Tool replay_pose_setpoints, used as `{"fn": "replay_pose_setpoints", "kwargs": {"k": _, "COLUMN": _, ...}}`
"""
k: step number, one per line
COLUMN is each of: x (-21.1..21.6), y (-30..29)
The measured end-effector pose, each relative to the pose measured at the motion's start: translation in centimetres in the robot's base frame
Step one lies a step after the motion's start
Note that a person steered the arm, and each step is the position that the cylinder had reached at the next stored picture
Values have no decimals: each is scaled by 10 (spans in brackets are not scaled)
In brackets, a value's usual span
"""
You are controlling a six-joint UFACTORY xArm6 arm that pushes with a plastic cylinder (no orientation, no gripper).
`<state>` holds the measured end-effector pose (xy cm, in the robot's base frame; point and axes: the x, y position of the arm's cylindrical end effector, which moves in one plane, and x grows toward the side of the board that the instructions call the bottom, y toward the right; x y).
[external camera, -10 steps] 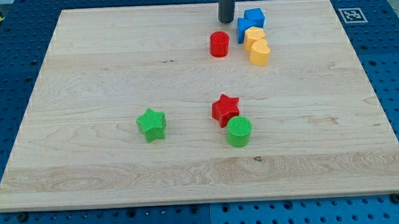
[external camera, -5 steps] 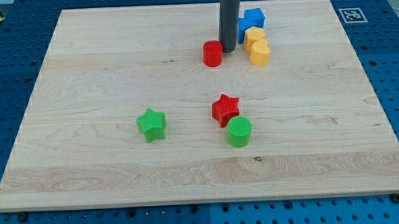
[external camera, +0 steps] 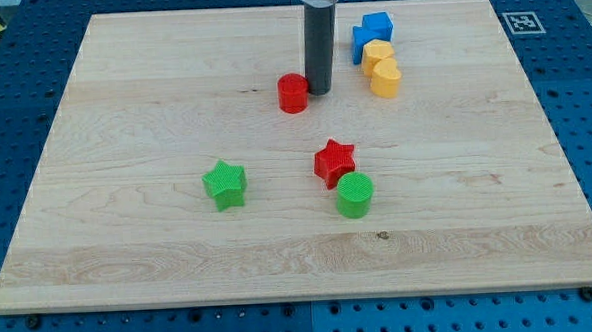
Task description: Place the red circle towards center
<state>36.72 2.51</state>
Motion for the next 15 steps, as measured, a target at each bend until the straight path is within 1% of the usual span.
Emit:
{"fn": "replay_pose_setpoints", "kwargs": {"k": 3, "x": 26, "y": -23}}
{"fn": "replay_pose_setpoints", "kwargs": {"k": 7, "x": 34, "y": -44}}
{"fn": "replay_pose_setpoints", "kwargs": {"k": 10, "x": -21, "y": -59}}
{"fn": "replay_pose_setpoints", "kwargs": {"k": 12, "x": -29, "y": -83}}
{"fn": "replay_pose_setpoints", "kwargs": {"k": 13, "x": -24, "y": -92}}
{"fn": "replay_pose_setpoints", "kwargs": {"k": 14, "x": -10, "y": -92}}
{"fn": "replay_pose_setpoints", "kwargs": {"k": 15, "x": 14, "y": -91}}
